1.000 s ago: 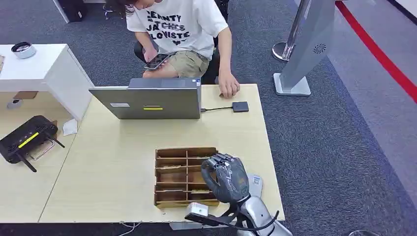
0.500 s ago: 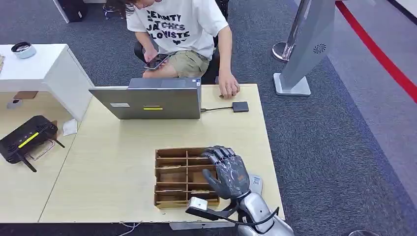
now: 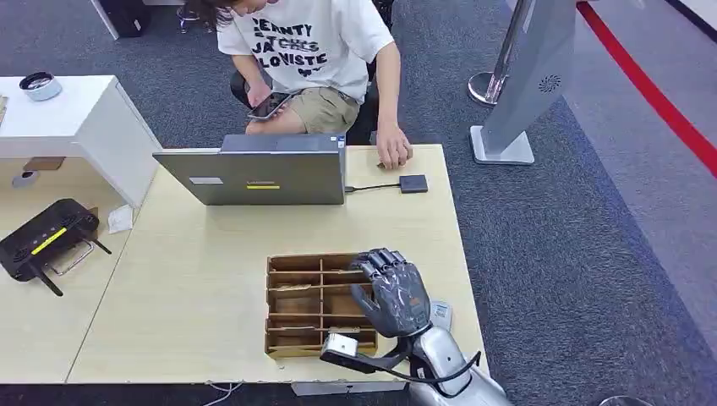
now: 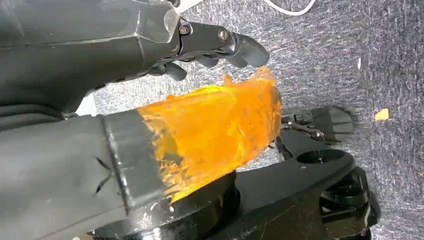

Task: Pass the card to the sensor for recognition and then transmit it.

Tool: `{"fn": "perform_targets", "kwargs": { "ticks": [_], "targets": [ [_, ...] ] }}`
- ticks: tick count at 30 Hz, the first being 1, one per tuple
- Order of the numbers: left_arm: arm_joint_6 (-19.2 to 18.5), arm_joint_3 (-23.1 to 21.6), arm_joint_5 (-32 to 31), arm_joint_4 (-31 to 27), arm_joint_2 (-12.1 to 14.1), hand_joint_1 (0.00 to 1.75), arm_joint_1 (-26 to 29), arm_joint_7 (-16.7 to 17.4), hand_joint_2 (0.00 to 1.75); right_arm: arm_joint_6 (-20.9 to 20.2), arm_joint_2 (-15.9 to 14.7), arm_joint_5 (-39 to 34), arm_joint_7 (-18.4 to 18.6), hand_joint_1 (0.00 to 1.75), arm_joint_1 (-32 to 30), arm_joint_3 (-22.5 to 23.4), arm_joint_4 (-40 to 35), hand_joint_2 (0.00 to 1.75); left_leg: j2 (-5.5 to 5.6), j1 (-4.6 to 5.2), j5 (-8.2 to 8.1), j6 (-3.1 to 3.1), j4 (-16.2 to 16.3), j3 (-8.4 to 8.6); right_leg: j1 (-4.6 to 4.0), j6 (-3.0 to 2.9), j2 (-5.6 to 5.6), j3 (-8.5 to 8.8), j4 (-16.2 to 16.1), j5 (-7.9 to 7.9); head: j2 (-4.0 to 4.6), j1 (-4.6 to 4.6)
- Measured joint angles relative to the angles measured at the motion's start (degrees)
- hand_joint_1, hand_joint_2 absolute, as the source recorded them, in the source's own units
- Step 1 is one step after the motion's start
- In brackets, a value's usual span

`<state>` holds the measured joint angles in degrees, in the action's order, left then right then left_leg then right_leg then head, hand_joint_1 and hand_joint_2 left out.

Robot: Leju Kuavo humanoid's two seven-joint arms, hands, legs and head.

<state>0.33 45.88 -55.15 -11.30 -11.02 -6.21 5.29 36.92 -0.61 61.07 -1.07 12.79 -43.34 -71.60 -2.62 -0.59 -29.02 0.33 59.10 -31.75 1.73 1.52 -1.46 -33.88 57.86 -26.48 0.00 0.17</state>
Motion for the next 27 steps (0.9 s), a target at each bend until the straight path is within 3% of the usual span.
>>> {"fn": "perform_targets", "kwargs": {
  "ticks": [27],
  "targets": [
    [-0.90,0.00,-1.09,0.00,0.00,0.00,0.14,-0.07,0.00,-0.72,0.81,-1.09,0.94,0.94,2.06,1.42,2.53,1.75,0.00,0.00,0.00,0.00,0.00,-0.01,0.00,0.00,0.00,0.00,0.00,0.00,0.00,0.00]
  ]
}}
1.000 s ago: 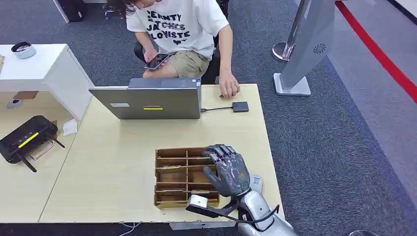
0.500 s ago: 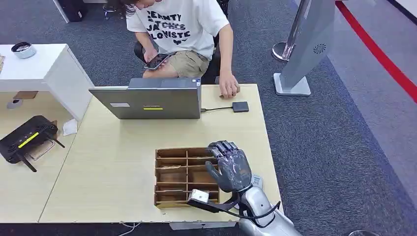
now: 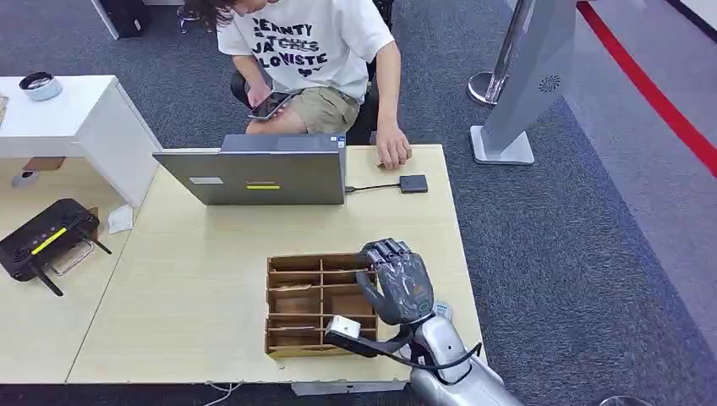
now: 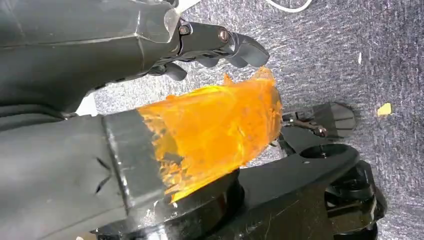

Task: Pass the card to the sensor for recognition and then transmit it.

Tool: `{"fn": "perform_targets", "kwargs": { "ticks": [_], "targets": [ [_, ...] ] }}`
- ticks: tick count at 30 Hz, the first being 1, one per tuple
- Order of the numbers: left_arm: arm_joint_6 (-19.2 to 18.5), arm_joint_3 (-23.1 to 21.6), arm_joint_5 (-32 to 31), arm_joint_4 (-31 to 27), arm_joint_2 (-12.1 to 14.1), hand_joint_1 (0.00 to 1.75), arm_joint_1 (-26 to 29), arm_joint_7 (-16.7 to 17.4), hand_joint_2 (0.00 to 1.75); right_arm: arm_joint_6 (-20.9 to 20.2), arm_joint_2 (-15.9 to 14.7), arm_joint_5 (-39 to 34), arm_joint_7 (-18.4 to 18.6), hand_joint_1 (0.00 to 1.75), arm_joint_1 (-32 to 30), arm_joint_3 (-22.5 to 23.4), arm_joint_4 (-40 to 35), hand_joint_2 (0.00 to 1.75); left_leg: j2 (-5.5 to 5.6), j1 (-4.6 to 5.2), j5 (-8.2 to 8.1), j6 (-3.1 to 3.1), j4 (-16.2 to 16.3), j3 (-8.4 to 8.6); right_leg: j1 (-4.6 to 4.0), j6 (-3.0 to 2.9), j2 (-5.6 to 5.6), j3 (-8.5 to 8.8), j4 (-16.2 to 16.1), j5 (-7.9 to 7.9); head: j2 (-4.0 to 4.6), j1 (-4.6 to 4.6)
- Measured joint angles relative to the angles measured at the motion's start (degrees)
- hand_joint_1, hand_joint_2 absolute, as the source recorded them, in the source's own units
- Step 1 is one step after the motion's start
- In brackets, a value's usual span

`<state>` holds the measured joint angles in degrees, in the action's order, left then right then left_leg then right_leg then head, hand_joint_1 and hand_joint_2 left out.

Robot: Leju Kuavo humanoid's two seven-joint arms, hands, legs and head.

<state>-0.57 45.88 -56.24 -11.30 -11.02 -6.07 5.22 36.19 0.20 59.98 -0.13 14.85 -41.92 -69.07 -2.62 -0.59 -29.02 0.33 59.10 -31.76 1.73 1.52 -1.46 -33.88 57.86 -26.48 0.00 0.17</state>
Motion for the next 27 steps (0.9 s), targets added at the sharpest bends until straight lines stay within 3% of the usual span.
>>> {"fn": "perform_targets", "kwargs": {
  "ticks": [12,18,20,23,26,27],
  "targets": [
    [-0.37,-0.02,-0.44,0.00,0.04,0.00,0.00,0.09,0.00,-0.28,0.74,-1.01,0.00,0.96,0.74,0.02,3.13,1.75,0.00,0.00,0.00,0.00,0.00,0.00,0.00,0.00,0.00,0.00,0.00,0.00,0.00,0.00],
    [-0.57,-0.04,-0.52,0.00,0.04,0.00,0.00,0.09,0.00,-0.44,1.07,-1.25,0.00,0.87,1.18,0.09,4.76,1.75,0.00,0.00,0.00,0.00,0.00,0.00,0.00,0.00,0.00,0.00,0.00,0.00,0.00,0.02],
    [-0.59,-0.07,-0.57,0.00,0.07,0.00,0.00,0.09,0.00,-0.48,1.18,-1.40,0.00,1.01,1.34,0.13,5.29,1.75,0.00,0.00,0.00,0.00,0.00,0.00,0.00,0.00,0.00,0.00,0.00,0.00,0.00,0.00],
    [-0.66,-0.11,-0.72,0.00,0.07,0.00,0.00,0.11,0.00,-0.87,1.42,-1.40,0.00,1.03,1.68,0.22,5.90,1.75,0.00,0.00,0.00,0.00,0.00,0.00,0.00,0.00,0.00,0.00,0.00,0.00,0.00,0.00],
    [-0.66,-0.13,-0.85,0.00,0.07,0.00,-0.01,0.17,0.00,-1.03,1.60,-1.49,0.00,1.52,2.20,0.28,6.47,1.75,0.01,0.00,0.00,0.00,0.00,0.00,0.00,0.00,0.00,0.00,0.00,0.00,0.00,0.00],
    [-0.68,-0.13,-0.85,0.00,0.07,0.00,-0.01,0.17,0.00,-1.05,1.64,-1.55,-0.02,1.59,2.27,0.31,6.67,1.75,0.01,0.00,0.00,0.00,0.00,0.00,0.00,0.00,-0.01,0.00,0.00,0.00,0.00,0.00]
  ]
}}
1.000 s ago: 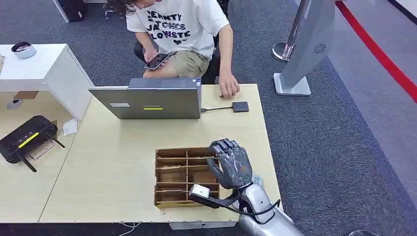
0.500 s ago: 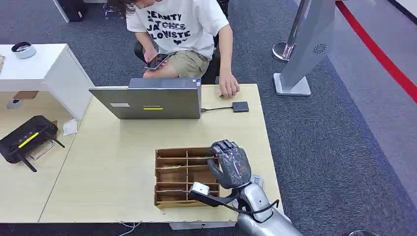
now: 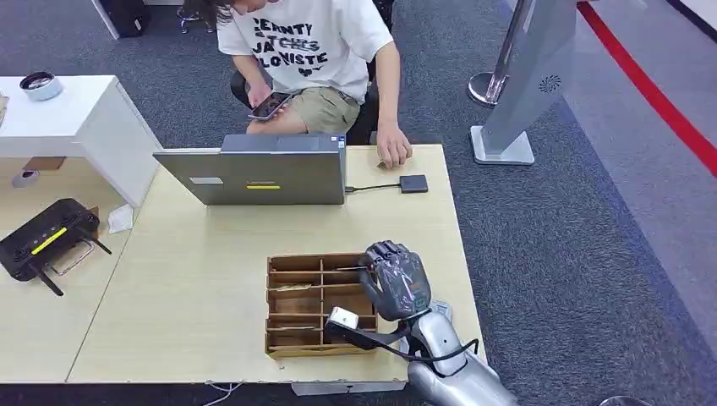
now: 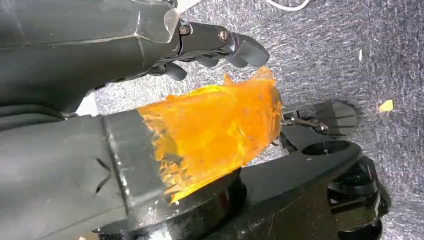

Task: Pass the card to the sensor for recognition and then transmit it.

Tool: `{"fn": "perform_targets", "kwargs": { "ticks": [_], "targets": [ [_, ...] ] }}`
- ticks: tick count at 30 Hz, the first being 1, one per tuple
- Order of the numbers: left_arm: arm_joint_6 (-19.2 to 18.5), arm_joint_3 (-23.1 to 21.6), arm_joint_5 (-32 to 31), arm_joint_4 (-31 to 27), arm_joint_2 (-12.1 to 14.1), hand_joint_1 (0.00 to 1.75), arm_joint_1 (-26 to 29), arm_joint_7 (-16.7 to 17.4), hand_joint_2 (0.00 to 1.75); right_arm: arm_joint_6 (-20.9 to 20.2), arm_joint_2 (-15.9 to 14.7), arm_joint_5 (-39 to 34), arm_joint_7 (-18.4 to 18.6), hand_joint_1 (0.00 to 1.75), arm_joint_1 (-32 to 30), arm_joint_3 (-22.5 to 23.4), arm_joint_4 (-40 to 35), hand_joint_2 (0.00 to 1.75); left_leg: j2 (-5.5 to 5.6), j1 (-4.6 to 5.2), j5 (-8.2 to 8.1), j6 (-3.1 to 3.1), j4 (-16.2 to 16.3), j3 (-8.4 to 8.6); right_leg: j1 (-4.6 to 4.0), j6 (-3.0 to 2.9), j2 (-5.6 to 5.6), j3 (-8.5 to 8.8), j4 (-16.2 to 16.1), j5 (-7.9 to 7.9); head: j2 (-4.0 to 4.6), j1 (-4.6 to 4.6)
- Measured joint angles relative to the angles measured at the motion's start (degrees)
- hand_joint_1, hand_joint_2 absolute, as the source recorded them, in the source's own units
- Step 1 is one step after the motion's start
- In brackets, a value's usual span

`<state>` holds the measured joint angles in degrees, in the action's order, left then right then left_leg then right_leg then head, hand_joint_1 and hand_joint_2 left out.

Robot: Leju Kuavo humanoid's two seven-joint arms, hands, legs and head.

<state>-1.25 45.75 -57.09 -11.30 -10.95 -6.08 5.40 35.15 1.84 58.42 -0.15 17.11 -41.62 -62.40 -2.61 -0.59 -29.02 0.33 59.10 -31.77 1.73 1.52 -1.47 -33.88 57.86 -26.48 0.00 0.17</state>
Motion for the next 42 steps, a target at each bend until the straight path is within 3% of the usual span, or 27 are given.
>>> {"fn": "perform_targets", "kwargs": {
  "ticks": [1,2,24,27,37,42],
  "targets": [
    [0.00,0.00,0.00,0.00,0.00,0.00,0.01,0.00,0.00,-0.11,0.09,0.00,0.00,1.59,0.05,0.04,0.22,1.75,-0.01,0.00,0.00,0.00,0.00,0.00,0.00,0.00,0.00,0.00,0.00,0.00,0.00,0.00],
    [0.00,0.00,-0.02,0.00,0.00,0.00,0.01,0.02,0.00,-0.13,0.13,0.00,0.00,1.75,0.09,0.07,0.42,1.75,-0.01,0.00,0.00,0.00,0.00,0.00,0.00,0.00,0.01,0.00,0.00,0.00,0.00,0.00],
    [-0.04,-0.02,0.35,0.00,0.07,0.00,0.01,0.00,0.00,-0.44,0.42,-3.83,-1.53,1.75,0.60,0.79,1.79,1.75,0.00,0.00,0.00,0.00,0.00,0.01,0.00,0.00,0.00,-0.01,0.00,0.00,0.00,0.00],
    [0.07,-0.02,0.72,0.00,0.11,0.00,0.14,-0.26,0.00,-2.34,0.39,-9.89,-4.03,1.75,0.12,1.53,-0.57,1.75,-0.01,0.00,0.00,0.00,0.00,0.01,0.00,0.00,0.01,-0.01,0.00,0.00,0.00,0.00],
    [1.27,0.20,2.65,0.00,0.44,0.00,1.32,-2.23,0.00,-11.30,-1.12,-44.99,-16.54,1.75,-5.40,8.51,-20.18,1.75,-0.01,0.01,-0.01,0.00,0.00,-0.04,0.01,0.00,0.01,-0.06,-0.01,0.00,0.00,0.00],
    [1.53,0.70,3.10,0.00,0.52,0.00,1.67,-2.47,0.00,-13.42,-2.34,-50.71,-17.92,1.75,-7.75,11.50,-27.98,1.75,-0.01,0.02,-0.01,0.00,0.00,-0.04,0.01,0.00,0.00,-0.07,-0.02,0.00,0.00,0.02]
  ]
}}
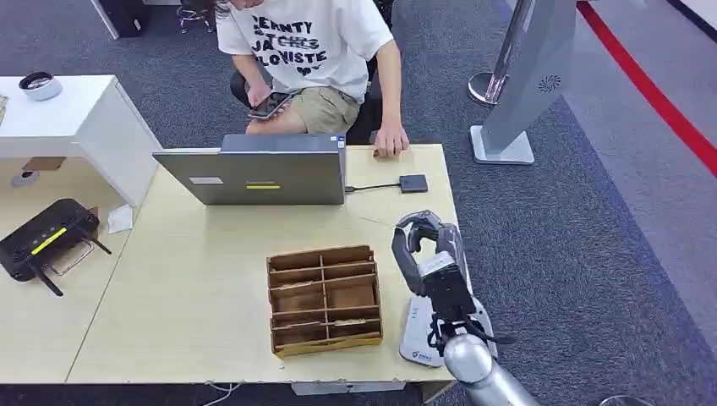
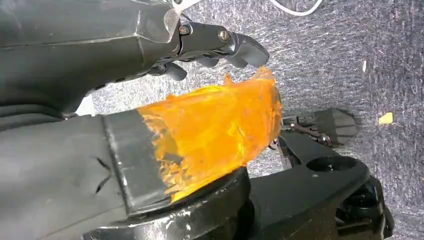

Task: Pass the card to the sensor for recognition and then transmit it.

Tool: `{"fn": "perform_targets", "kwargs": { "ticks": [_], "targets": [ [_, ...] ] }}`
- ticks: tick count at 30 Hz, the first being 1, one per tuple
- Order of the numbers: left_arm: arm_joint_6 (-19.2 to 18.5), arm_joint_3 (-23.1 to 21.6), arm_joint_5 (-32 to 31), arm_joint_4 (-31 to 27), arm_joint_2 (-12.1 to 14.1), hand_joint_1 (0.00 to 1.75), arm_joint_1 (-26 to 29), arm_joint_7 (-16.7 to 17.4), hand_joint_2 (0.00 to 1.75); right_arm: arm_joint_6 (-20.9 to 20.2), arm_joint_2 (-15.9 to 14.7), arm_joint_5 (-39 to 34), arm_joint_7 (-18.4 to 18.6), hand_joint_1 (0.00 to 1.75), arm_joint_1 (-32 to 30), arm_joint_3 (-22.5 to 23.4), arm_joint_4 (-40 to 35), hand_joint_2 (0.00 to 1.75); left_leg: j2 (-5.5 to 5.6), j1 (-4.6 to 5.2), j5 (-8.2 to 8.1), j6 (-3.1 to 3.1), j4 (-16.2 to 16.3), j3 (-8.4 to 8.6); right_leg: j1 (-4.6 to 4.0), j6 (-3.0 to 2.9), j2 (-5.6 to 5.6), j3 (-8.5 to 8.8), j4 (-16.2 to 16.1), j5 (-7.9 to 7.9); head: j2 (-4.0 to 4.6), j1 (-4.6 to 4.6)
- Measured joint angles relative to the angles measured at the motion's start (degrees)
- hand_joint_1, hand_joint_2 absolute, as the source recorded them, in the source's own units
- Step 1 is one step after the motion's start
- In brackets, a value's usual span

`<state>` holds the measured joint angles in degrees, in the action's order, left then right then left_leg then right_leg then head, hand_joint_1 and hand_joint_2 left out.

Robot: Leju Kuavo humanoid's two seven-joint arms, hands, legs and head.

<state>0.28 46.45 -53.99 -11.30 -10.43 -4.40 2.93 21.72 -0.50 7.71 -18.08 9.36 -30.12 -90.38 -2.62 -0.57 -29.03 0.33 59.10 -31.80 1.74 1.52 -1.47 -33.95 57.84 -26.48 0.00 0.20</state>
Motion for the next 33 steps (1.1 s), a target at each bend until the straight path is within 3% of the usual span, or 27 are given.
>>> {"fn": "perform_targets", "kwargs": {
  "ticks": [12,33],
  "targets": [
    [0.24,0.83,0.35,0.00,0.02,0.00,0.12,-0.15,0.00,-1.05,-1.22,-2.09,-0.57,1.75,-1.73,2.36,-5.20,1.75,-0.01,-0.01,0.00,0.00,0.00,0.01,0.00,0.00,0.01,0.00,0.00,0.00,0.00,-0.02],
    [0.02,0.85,-0.04,0.00,0.07,0.00,0.03,-0.46,0.00,-2.93,-1.33,-2.16,-0.70,1.75,-0.86,2.34,-4.89,1.75,-0.01,-0.01,0.00,0.00,0.00,-0.03,0.00,0.00,0.01,0.00,0.01,0.00,0.00,-0.02]
  ]
}}
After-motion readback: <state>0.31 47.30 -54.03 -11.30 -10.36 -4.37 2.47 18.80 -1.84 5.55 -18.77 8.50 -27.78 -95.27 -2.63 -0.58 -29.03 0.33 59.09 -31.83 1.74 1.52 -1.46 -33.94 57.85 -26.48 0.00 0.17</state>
